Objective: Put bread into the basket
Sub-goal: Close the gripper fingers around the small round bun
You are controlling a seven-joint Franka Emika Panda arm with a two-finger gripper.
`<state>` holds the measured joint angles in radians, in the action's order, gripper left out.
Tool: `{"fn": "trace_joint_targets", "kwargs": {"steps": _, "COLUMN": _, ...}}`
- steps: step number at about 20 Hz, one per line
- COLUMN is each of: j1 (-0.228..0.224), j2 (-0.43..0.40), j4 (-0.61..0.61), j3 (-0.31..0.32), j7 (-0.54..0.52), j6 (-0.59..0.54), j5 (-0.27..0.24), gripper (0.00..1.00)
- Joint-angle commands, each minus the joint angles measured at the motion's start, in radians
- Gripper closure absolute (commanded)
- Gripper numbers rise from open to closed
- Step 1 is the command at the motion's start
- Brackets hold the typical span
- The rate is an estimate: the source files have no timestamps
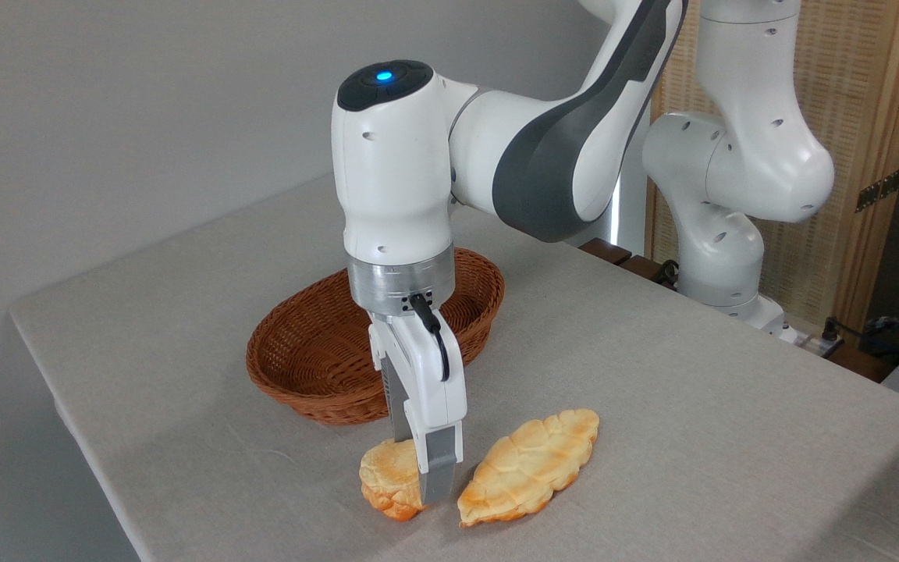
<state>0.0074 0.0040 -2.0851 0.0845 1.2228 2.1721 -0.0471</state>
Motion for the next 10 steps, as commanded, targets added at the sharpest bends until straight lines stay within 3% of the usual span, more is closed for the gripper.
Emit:
{"fn": "trace_joint_targets", "kwargs": {"steps": 1, "j1": -0.007, "j2": 0.008, "j4": -0.009, "j3": 0.004, "j7": 0.018, "j6": 0.021, "j5": 0.009, "gripper": 0.00}}
{"fn": "trace_joint_targets", "kwargs": {"steps": 7, "j1": -0.009, "j2": 0.013, "j4": -0.009, "j3": 0.003, "j7": 0.017, "j6": 0.021, "j5": 0.009, "gripper": 0.03}}
{"fn": "trace_joint_targets", "kwargs": {"steps": 8, "j1": -0.009, "j2": 0.013, "j4": -0.009, "j3": 0.003, "j7": 0.017, "j6": 0.023, "j5": 0.009, "gripper": 0.14}}
{"fn": "trace_joint_targets", "kwargs": {"steps": 10, "j1": -0.009, "j2": 0.013, "j4": -0.009, "j3": 0.003, "j7": 0.018, "j6": 0.021, "j5": 0.009, "gripper": 0.48}}
